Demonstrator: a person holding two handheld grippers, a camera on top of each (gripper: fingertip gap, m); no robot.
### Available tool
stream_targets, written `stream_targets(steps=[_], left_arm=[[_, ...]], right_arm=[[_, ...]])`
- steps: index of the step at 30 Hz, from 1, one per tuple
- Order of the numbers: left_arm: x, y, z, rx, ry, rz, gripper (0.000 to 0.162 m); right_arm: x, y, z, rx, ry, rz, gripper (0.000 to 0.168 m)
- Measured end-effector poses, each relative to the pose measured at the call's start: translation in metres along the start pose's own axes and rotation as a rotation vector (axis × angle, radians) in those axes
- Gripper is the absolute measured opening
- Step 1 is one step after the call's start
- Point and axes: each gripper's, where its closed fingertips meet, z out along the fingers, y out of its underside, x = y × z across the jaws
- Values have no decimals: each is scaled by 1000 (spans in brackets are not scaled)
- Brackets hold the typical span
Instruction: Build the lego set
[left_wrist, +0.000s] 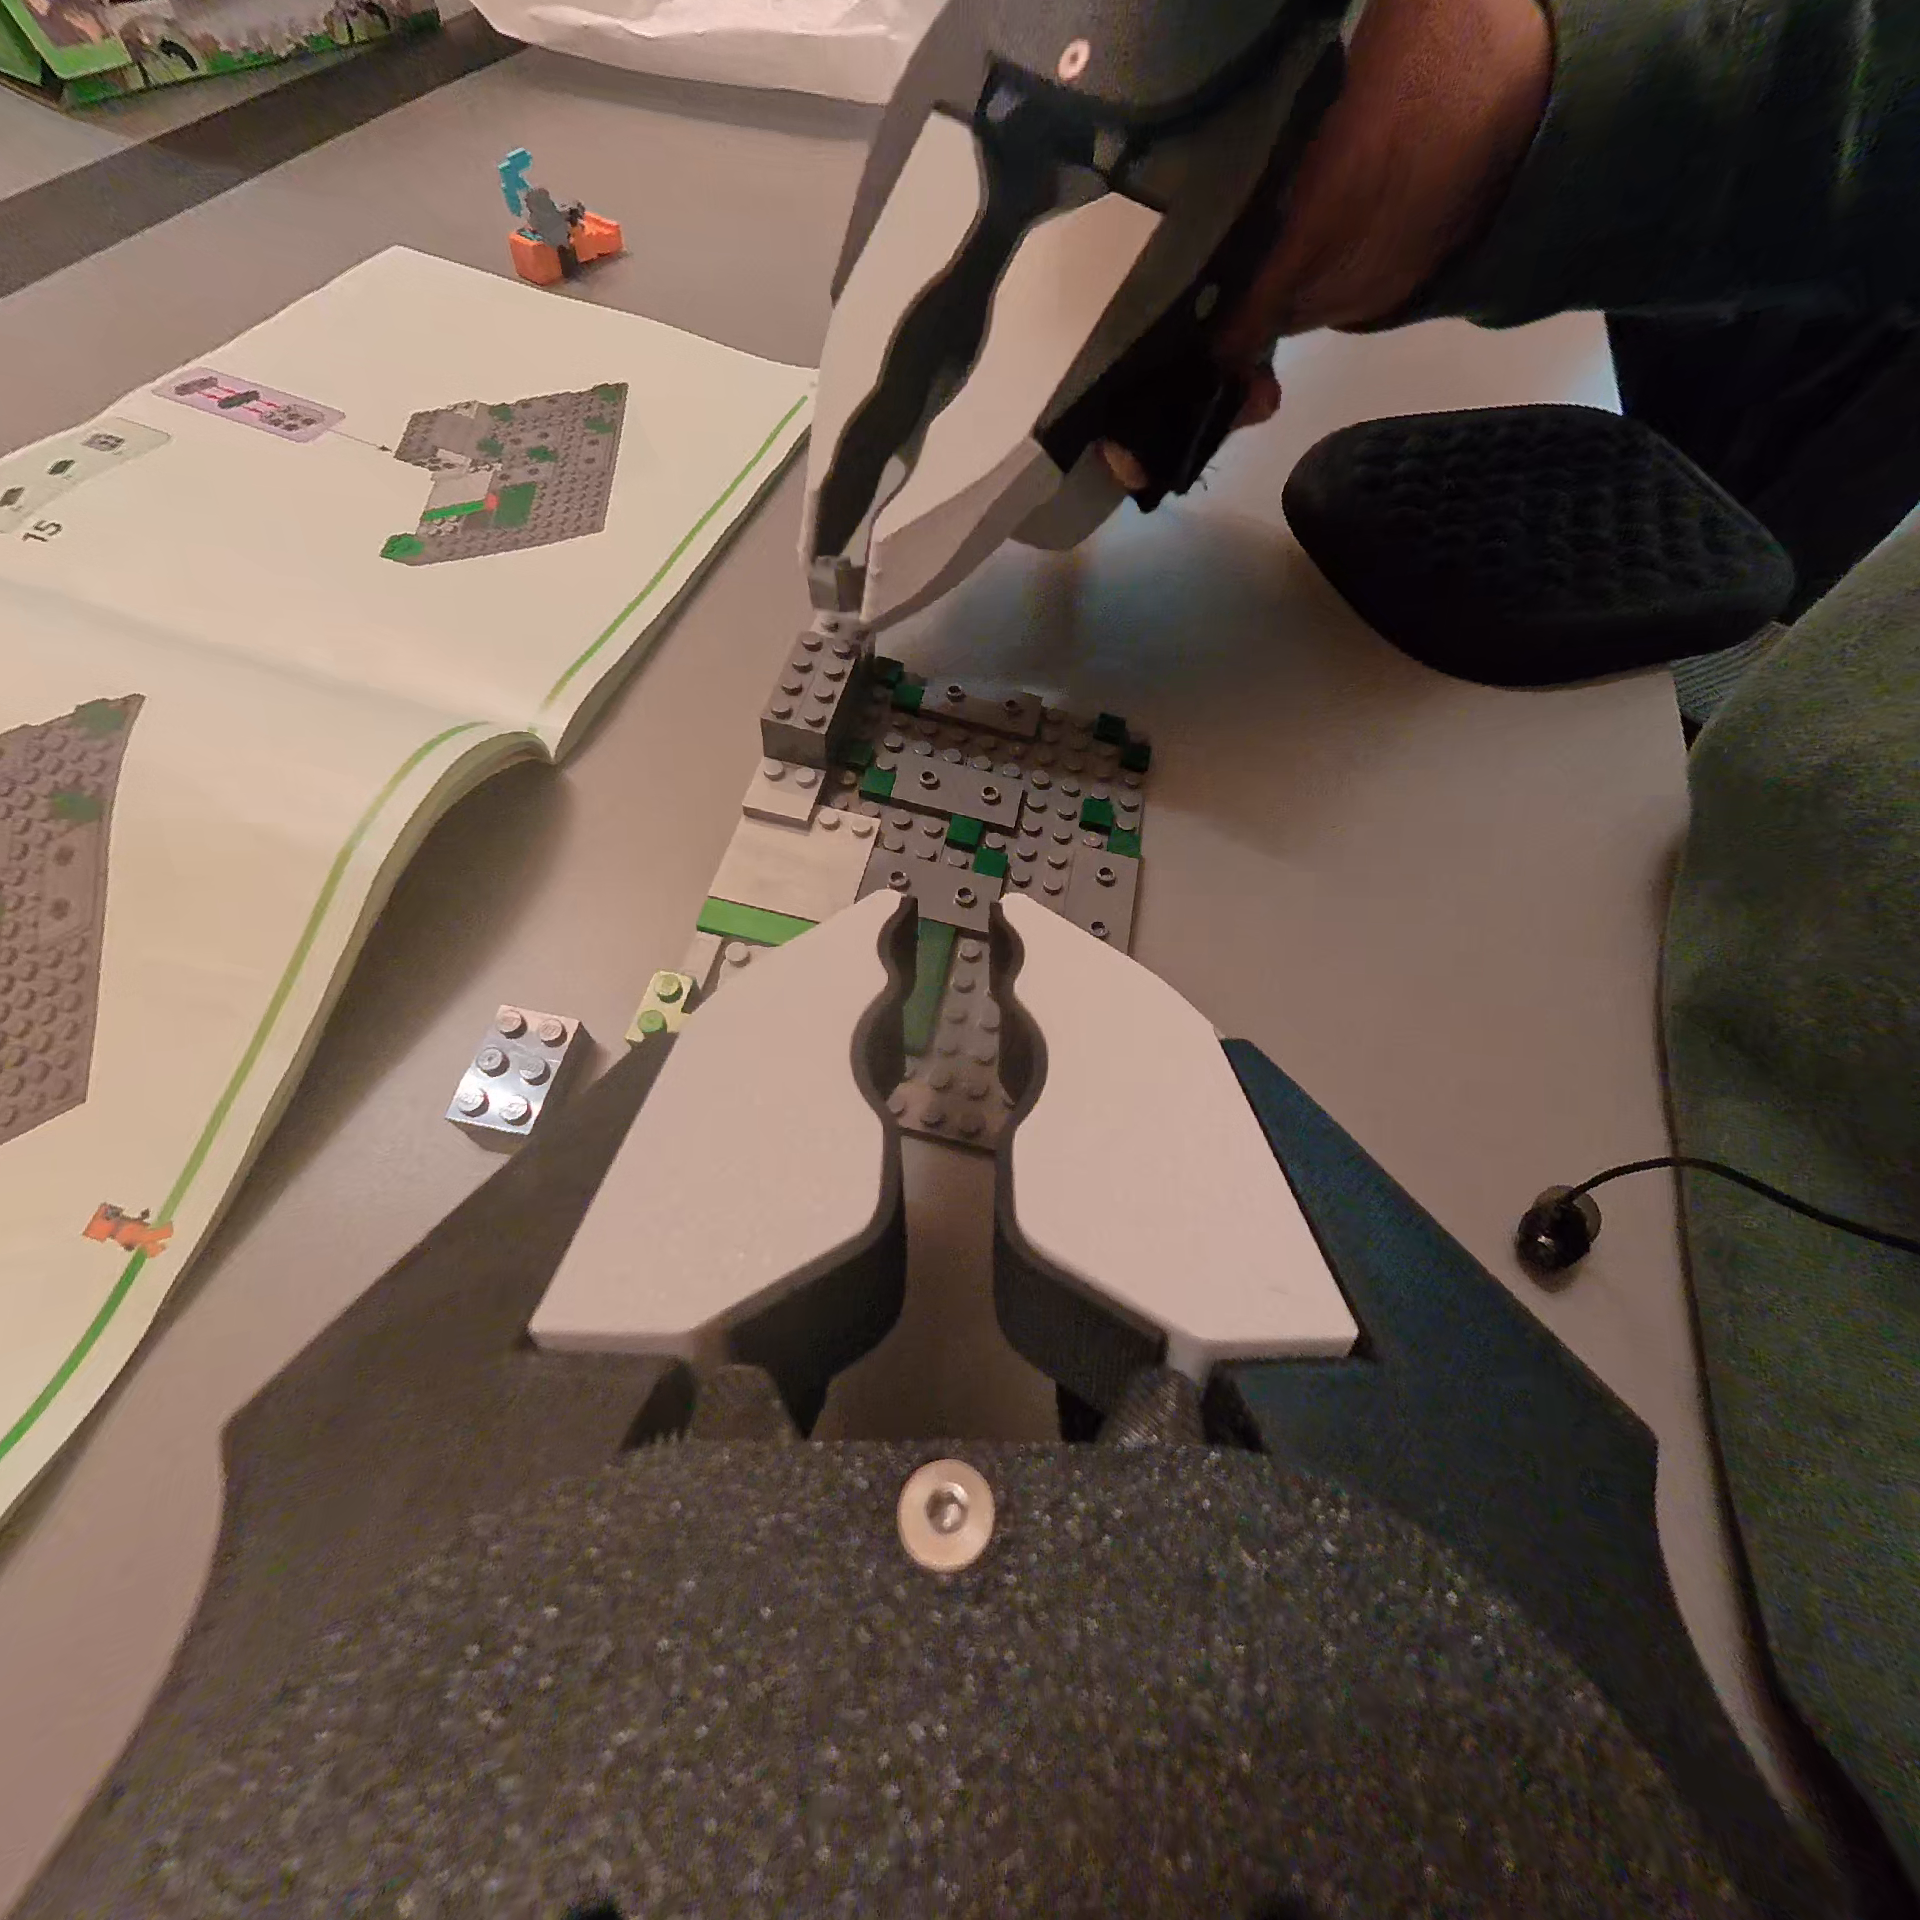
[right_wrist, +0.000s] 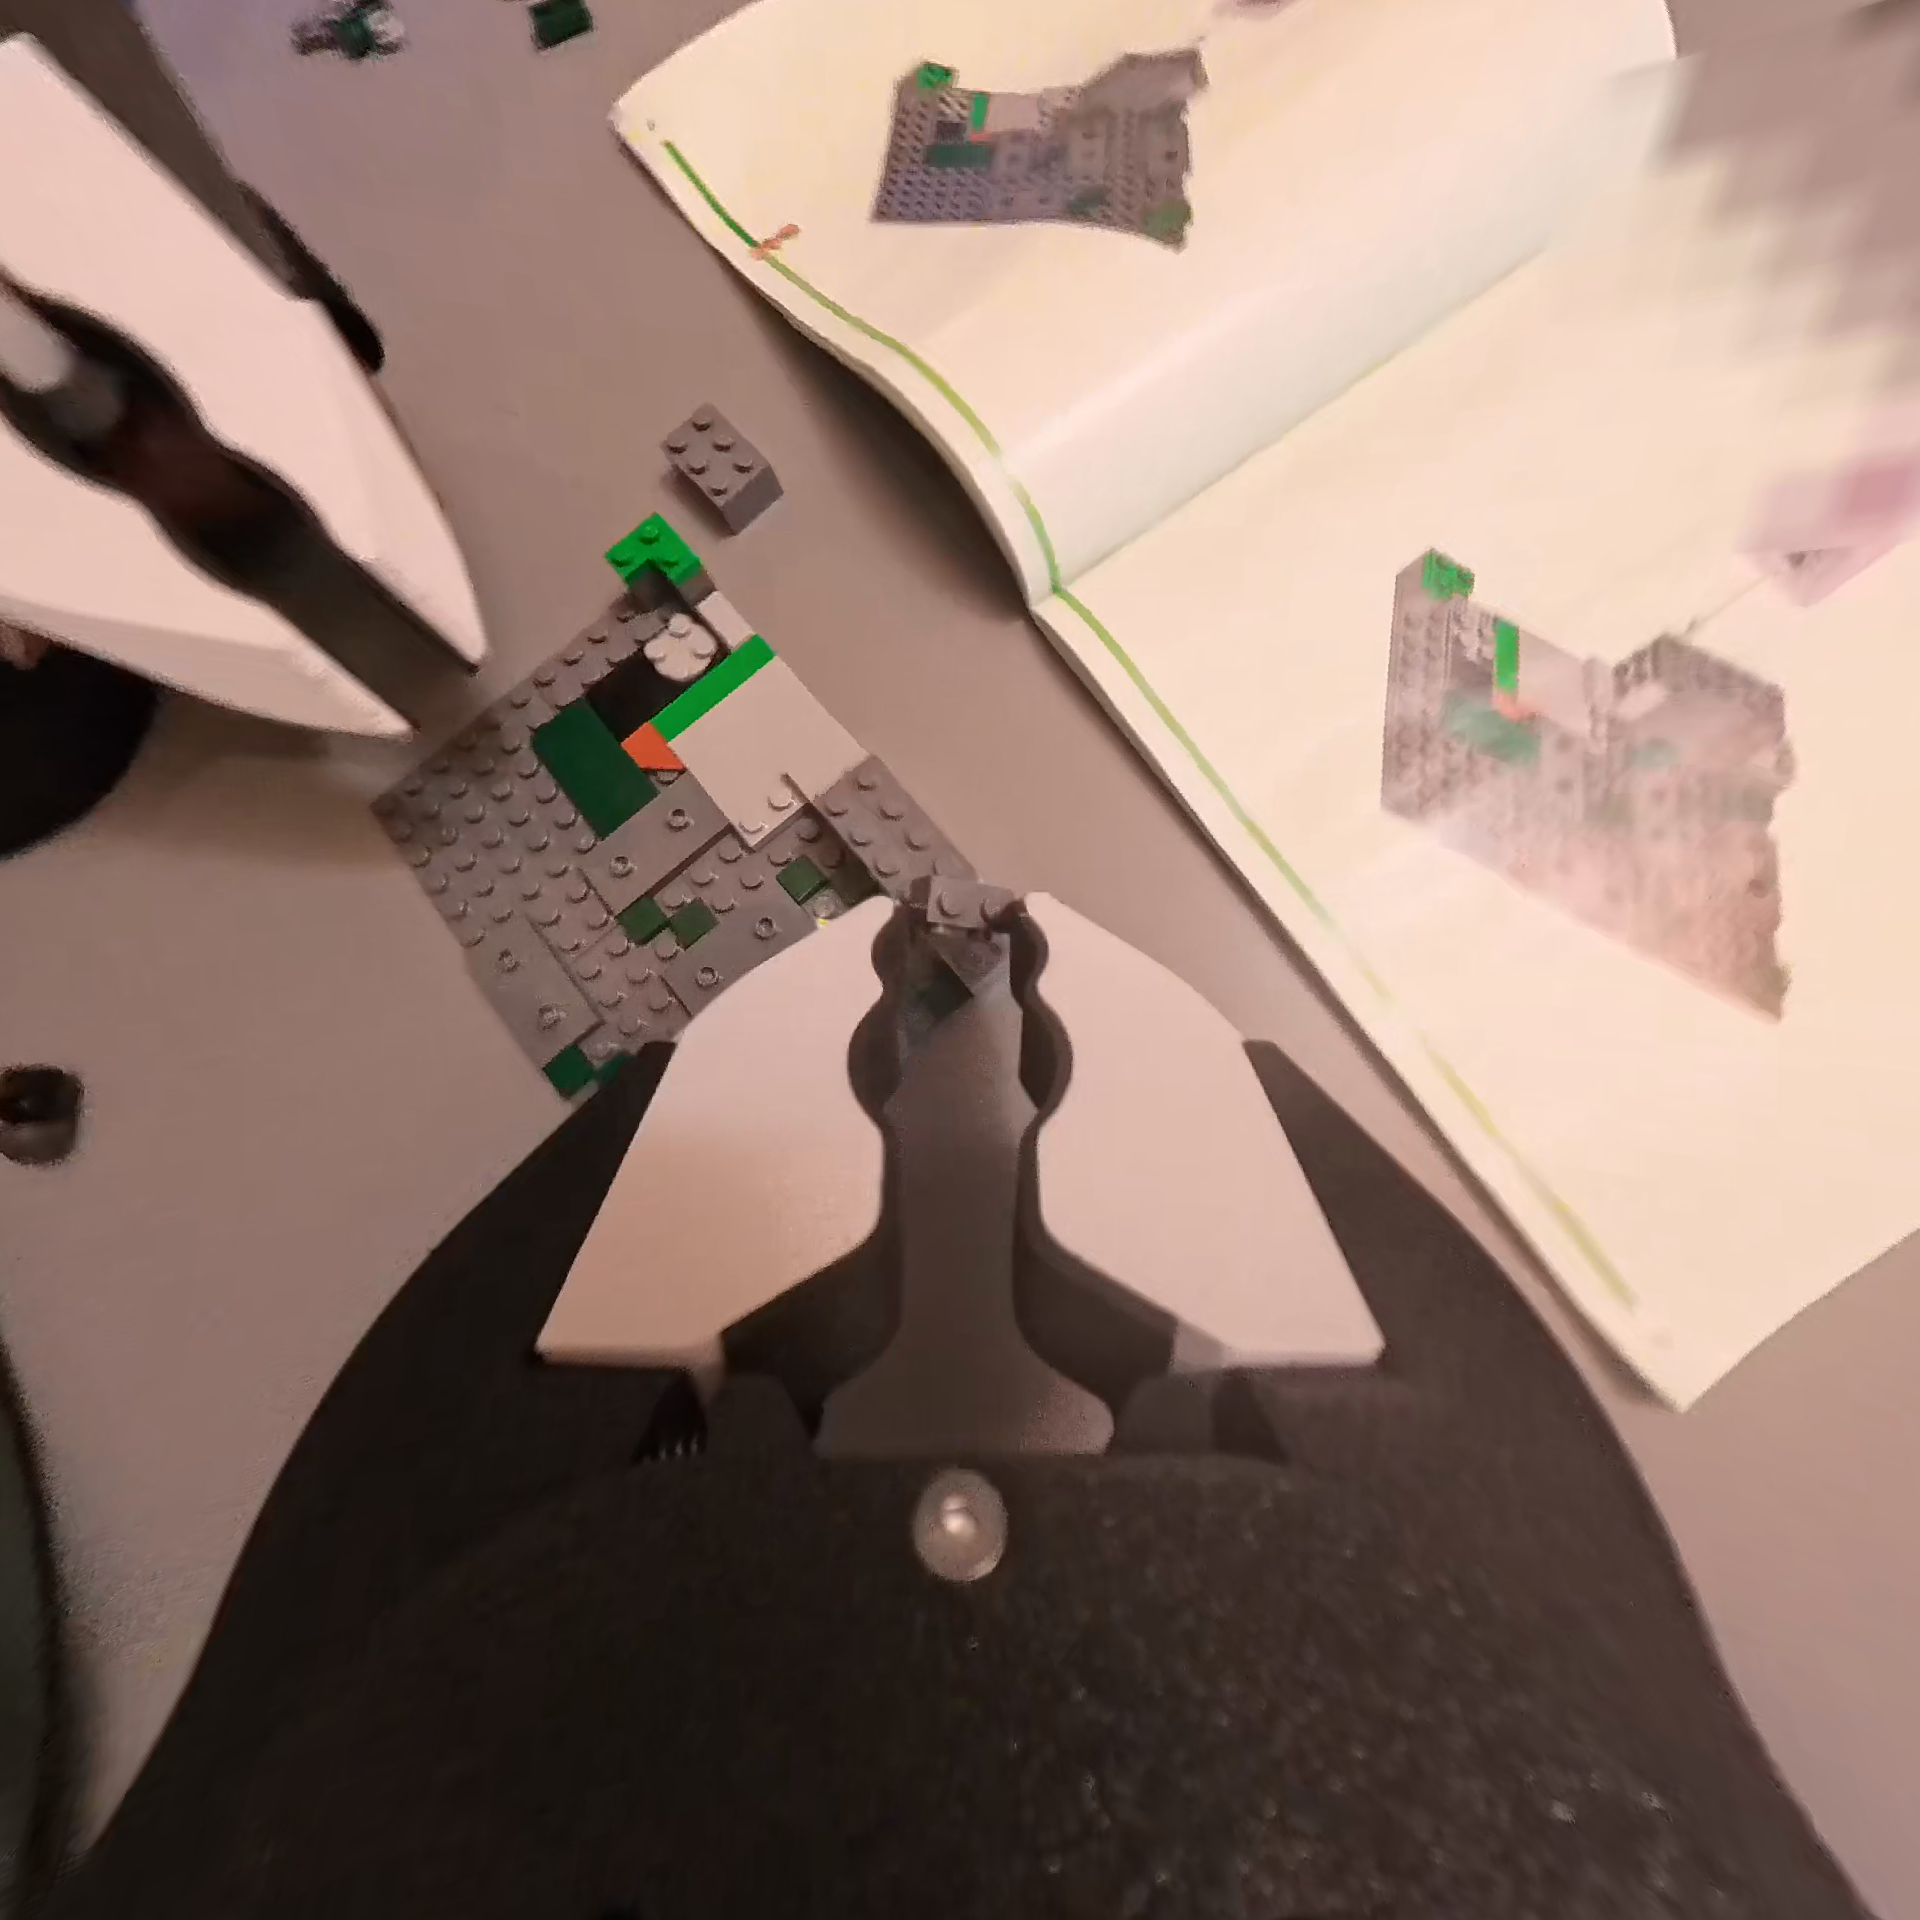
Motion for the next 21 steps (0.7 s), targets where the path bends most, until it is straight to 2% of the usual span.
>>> stream_targets(steps=[1,5,7,12,21], left_arm=[[0,0,0,-1,0,0,12],[0,1,1,-9,1,2,12],[0,2,1,-11,-5,6,12],[-3,1,0,-4,-19,-8,12],[-4,4,2,-15,-13,-18,12]], right_arm=[[-2,-3,-2,15,0,-73,18],[-7,-13,-4,40,26,-507,18],[-12,-13,-3,41,-21,-657,18],[-8,-10,3,-27,-102,-766,18],[-7,-3,6,-85,-151,-820,19]])
